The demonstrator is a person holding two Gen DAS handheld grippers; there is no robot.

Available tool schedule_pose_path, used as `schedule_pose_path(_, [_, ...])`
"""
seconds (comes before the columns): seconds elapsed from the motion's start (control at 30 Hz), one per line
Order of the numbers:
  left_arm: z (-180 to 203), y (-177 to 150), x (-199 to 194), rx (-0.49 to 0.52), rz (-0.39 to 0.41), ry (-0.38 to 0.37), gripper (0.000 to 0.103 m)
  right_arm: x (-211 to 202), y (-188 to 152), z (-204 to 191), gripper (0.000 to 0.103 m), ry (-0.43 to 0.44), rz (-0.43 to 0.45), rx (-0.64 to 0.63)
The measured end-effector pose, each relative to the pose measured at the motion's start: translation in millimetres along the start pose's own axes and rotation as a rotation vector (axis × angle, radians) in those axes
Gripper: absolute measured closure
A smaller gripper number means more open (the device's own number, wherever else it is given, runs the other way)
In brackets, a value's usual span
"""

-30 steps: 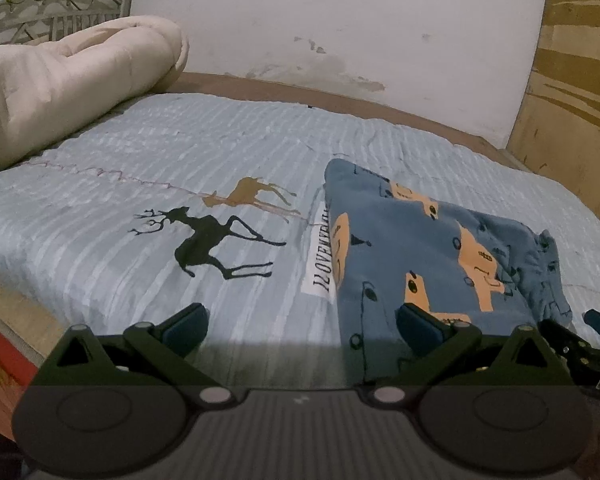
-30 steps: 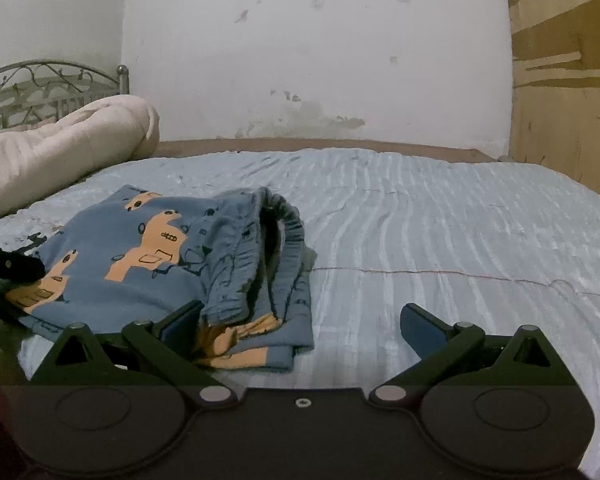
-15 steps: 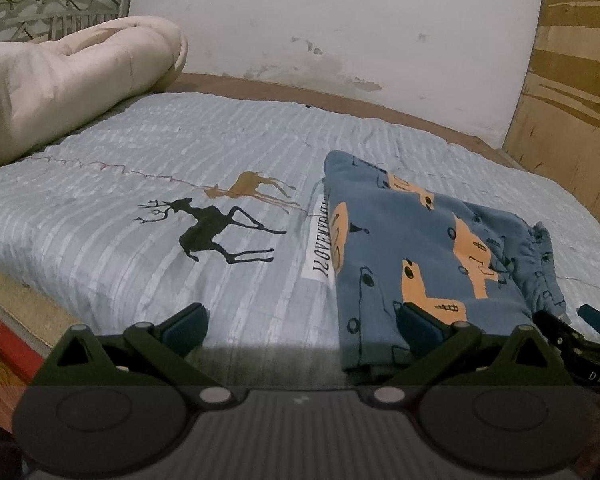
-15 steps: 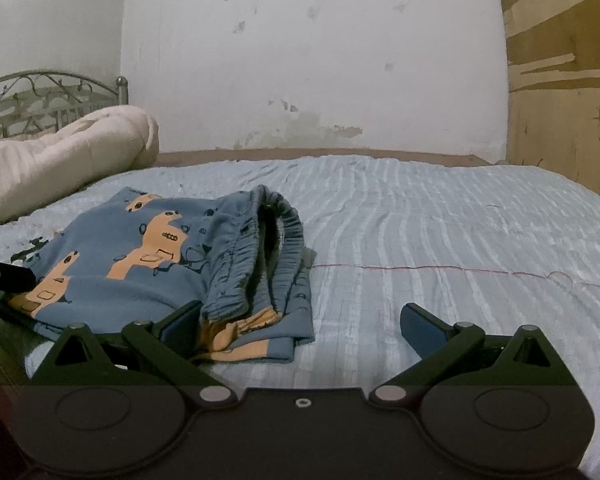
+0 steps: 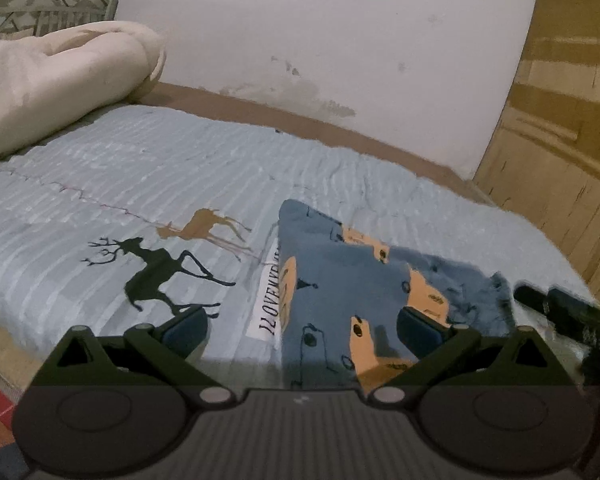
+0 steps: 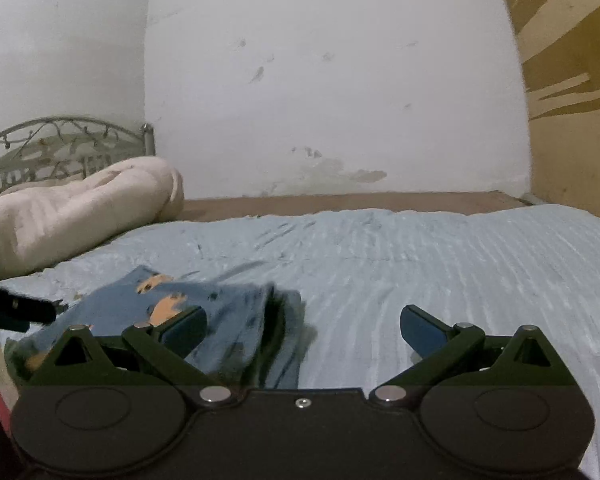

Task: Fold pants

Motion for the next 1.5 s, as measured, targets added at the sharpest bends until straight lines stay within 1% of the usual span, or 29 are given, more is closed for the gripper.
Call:
schedule_pose_path(0.07, [1.7, -1.6, 9.2, 0.001, -0.034, 0.031, 0.001, 18.7, 18.4, 3.5, 0.001, -0.021, -0.051, -0.002])
schedule_pose_path(0.13, [1.9, -6.5, 11.9, 0.013, -0.043, 0.041, 0.001, 42.1, 31.0, 6.2, 0.001, -0.052, -0.132, -0.002])
schedule_pose_path(0.23, [3.9, -13.2, 11.1, 0.045, -0.031, 0.057, 0.001, 70.5, 29.5, 12.2, 0.001, -0.099, -0.26, 0.033])
schedule_pose_path(0.3, [4.6, -15.4, 10.7, 0.05, -0.026, 0.06, 0.001, 75.4, 22.8, 13.5, 0.001, -0.108, -0.275, 0.046])
schedule_pose_path(0.37, [4.9, -15.7, 9.4, 0.053, -0.023, 0.058, 0.001, 72.7, 19.2, 14.2, 0.001, -0.109, -0.26, 0.051])
schedule_pose_path(0.43, [4.0, -13.6, 5.7, 0.047, -0.017, 0.041, 0.001, 69.7, 19.3, 15.6, 0.001, -0.097, -0.244, 0.057])
schedule_pose_path(0.5, [3.4, -9.4, 1.6, 0.035, 0.0, 0.012, 0.001, 63.8, 20.8, 16.0, 0.001, -0.059, -0.211, 0.059])
schedule_pose_path(0.57, [5.2, -3.9, -0.3, 0.025, 0.018, -0.007, 0.001, 57.0, 24.3, 16.8, 0.001, 0.017, -0.18, 0.048])
schedule_pose_path(0.63, [9.2, 1.6, 1.8, 0.024, 0.019, -0.015, 0.001, 56.3, 29.5, 17.0, 0.001, 0.096, -0.176, 0.039])
schedule_pose_path(0.7, [13.3, 6.2, 8.2, 0.027, 0.009, -0.024, 0.001, 60.1, 35.5, 16.6, 0.001, 0.17, -0.198, 0.045])
schedule_pose_path(0.77, [15.5, 8.9, 16.5, 0.018, -0.022, -0.035, 0.001, 70.3, 40.3, 18.7, 0.001, 0.261, -0.232, 0.087])
schedule_pose_path(0.83, [15.5, 6.6, 22.3, 0.008, -0.054, -0.046, 0.001, 84.6, 43.3, 18.8, 0.001, 0.343, -0.273, 0.126])
schedule_pose_path(0.9, [15.8, 0.6, 23.1, 0.03, -0.055, -0.042, 0.001, 99.1, 40.5, 19.3, 0.001, 0.408, -0.335, 0.16])
schedule_pose_path(0.97, [15.9, -4.2, 22.4, 0.052, -0.048, -0.036, 0.001, 105.2, 35.3, 15.1, 0.001, 0.426, -0.37, 0.156])
schedule_pose_path(1.03, [15.1, -7.6, 21.1, 0.054, -0.046, -0.042, 0.001, 101.7, 30.8, 11.3, 0.001, 0.444, -0.35, 0.138])
schedule_pose_path(1.13, [15.0, -10.0, 18.8, 0.058, -0.043, -0.044, 0.001, 95.8, 25.7, 14.2, 0.001, 0.488, -0.318, 0.161])
schedule_pose_path(1.23, [14.8, -9.9, 17.5, 0.058, -0.044, -0.043, 0.001, 92.6, 22.5, 19.5, 0.001, 0.513, -0.292, 0.187])
schedule_pose_path(1.33, [15.6, -9.1, 18.0, 0.06, -0.045, -0.039, 0.001, 93.9, 22.7, 22.5, 0.001, 0.525, -0.287, 0.208])
schedule_pose_path(1.5, [15.7, -9.1, 17.2, 0.062, -0.045, -0.04, 0.001, 95.0, 22.2, 21.8, 0.001, 0.527, -0.283, 0.209])
Point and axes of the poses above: each gripper's, at about its wrist camera, not at the fingertips, and x roughly the way its jaws point, z to its right, y to its top, the point moved 2 cm from there along x, roughly the way its jaws point, and after that the axes turned 12 degrees about -z, right-handed, at the moved point
